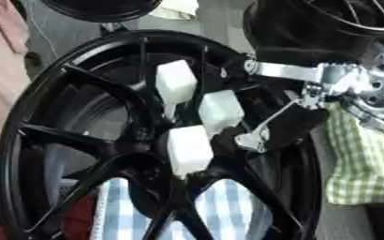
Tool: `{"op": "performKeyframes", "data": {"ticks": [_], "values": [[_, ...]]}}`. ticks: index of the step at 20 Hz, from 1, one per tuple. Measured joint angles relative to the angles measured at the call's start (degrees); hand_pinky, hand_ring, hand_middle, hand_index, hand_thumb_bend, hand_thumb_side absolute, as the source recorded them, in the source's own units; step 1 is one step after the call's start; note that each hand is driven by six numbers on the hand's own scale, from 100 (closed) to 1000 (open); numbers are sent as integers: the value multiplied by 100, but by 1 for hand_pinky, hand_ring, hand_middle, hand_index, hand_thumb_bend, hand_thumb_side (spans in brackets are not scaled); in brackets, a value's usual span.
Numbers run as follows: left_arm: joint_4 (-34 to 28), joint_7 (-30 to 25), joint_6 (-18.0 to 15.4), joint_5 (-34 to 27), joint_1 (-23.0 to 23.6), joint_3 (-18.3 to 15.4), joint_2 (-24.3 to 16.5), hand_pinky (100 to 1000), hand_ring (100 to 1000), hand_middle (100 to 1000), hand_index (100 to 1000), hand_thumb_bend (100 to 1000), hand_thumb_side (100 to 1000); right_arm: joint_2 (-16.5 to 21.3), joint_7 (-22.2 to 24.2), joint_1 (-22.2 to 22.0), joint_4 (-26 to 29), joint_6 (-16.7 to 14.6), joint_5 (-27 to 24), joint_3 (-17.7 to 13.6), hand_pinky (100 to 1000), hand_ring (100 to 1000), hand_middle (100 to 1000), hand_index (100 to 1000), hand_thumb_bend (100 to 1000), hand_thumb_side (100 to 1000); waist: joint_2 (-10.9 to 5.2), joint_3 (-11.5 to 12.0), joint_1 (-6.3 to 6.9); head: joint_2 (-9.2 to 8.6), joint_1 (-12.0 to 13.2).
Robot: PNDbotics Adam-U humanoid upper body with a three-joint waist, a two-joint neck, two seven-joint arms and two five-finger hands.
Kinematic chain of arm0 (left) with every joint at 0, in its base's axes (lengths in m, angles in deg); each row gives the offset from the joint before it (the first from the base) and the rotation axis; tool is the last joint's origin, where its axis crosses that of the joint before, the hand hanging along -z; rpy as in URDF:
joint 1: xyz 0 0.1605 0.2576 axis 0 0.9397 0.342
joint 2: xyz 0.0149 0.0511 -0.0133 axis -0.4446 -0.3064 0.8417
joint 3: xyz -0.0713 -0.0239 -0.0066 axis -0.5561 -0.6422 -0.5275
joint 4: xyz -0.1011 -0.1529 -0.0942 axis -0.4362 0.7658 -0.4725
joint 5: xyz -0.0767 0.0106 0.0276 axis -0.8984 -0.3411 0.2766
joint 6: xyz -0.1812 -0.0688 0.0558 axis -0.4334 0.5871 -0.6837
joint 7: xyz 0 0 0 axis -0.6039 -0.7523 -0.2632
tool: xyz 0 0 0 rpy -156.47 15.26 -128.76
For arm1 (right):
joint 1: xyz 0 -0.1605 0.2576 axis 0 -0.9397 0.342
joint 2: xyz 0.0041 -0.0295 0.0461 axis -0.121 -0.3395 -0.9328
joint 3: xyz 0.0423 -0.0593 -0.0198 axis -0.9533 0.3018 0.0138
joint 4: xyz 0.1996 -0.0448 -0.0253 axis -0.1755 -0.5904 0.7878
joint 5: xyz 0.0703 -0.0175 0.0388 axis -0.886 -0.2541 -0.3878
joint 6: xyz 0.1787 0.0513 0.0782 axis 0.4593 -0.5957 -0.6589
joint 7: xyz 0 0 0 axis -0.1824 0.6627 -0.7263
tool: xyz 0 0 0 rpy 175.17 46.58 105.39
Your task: Pull the pin out of the wheel hub.
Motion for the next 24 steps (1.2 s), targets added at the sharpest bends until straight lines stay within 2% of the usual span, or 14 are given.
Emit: {"op": "performKeyframes", "data": {"ticks": [4, 6, 11, 18, 20, 24], "values": [[0, -1, -1, 1, -1, 0, 0, 792, 757, 681, 799, 359, 662, 0, 19, 0, 0, 17, 10, -1, 851, 827, 713, 791, 264, 113, 8, 18, -1, -1, -3], [0, -2, -1, 1, -1, 0, 1, 793, 758, 682, 799, 358, 663, 0, 5, 1, 0, 31, 6, -2, 847, 817, 678, 764, 213, 111, 11, 26, -1, -1, -3], [0, 0, 0, 1, 0, 0, 43, 793, 758, 683, 799, 355, 666, -1, -198, 6, 0, 89, -100, -2, 841, 801, 616, 719, 147, 118, 12, 21, -1, -1, 1], [0, -1, 2, 1, 1, 0, 46, 795, 759, 684, 799, 350, 669, -2, -404, 7, 0, 144, -225, -2, 837, 786, 537, 652, 130, 100, 10, 6, -28, -6, 8], [0, -1, 2, 1, 1, 0, 46, 796, 759, 684, 799, 348, 670, -2, -411, 5, 0, 155, -227, -2, 830, 761, 491, 612, 102, 100, 10, 16, -30, -17, 8], [0, -1, 2, 1, 6, 0, 46, 796, 760, 685, 799, 345, 672, -2, -452, 4, 0, 196, -228, -4, 814, 690, 404, 528, 100, 100, 10, 32, -33, -25, 8]]}}
